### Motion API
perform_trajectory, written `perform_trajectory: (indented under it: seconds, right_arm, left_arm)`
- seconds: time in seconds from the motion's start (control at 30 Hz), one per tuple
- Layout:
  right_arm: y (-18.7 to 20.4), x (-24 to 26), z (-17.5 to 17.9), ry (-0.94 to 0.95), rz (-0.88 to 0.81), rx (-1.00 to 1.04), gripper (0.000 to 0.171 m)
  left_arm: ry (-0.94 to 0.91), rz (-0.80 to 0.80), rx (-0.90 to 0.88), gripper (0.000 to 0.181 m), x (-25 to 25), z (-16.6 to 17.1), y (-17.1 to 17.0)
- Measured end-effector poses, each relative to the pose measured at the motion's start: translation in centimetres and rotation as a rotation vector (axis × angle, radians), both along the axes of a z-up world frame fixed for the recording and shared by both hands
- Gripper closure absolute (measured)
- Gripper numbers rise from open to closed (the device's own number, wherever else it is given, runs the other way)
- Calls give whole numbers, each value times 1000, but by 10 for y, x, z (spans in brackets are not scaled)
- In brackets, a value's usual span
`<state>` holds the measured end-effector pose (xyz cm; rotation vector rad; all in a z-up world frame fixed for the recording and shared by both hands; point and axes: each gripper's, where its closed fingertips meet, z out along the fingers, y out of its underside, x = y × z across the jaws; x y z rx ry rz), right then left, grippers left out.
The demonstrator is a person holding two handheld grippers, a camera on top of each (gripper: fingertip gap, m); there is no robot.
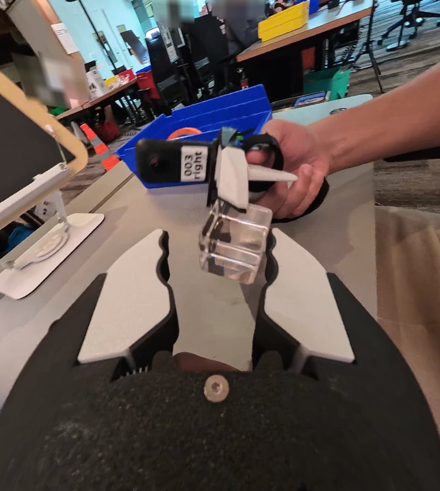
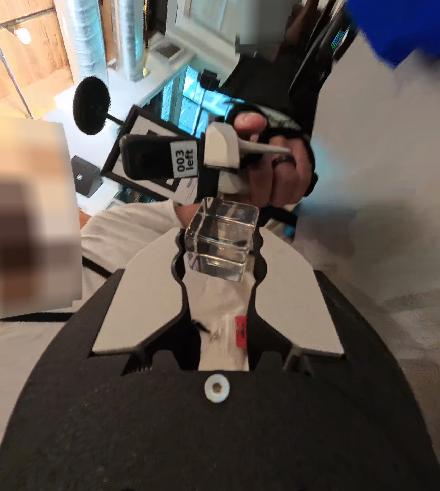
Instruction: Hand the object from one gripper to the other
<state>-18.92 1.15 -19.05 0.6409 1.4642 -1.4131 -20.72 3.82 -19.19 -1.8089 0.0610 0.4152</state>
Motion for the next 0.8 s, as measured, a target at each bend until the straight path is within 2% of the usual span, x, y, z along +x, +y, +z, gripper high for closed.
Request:
perform_trajectory:
  seconds: [0.03, 0.13, 0.23, 0.33, 0.43, 0.53, 0.6, 0.7, 0.8]
  right_arm:
    - [-1, 5, 0, -19, 38, -12, 123]
    - [-1, 12, -1, -63, 101, -34, 123]
    - [-1, 9, -8, -61, 77, -20, 123]
    - [0, -9, -14, -25, -41, 4, 123]
    - [9, -40, -22, 113, -260, 111, 117]
    - [22, -73, -25, 336, -547, 271, 112]
    - [24, -80, -24, 498, -664, 390, 110]
    - [12, -76, -29, 635, -715, 554, 107]
    - [-5, -64, -36, 661, -680, 625, 109]
  left_arm:
    - [2, -36, -14, 112, 7, -2, 2]
    - [6, -121, -47, 137, 25, -7, 6]
    - [15, -107, -105, 137, 21, -15, 6]
    - [68, -17, -148, 137, 5, -20, 3]
    - [147, 99, -197, 137, -17, -26, -5]
    - [267, 233, -283, 137, -41, -31, -16]
    - [308, 305, -359, 137, -54, -38, -22]
    - [386, 357, -428, 137, -61, -45, -26]
    - [445, 367, -463, 137, -60, -46, -23]
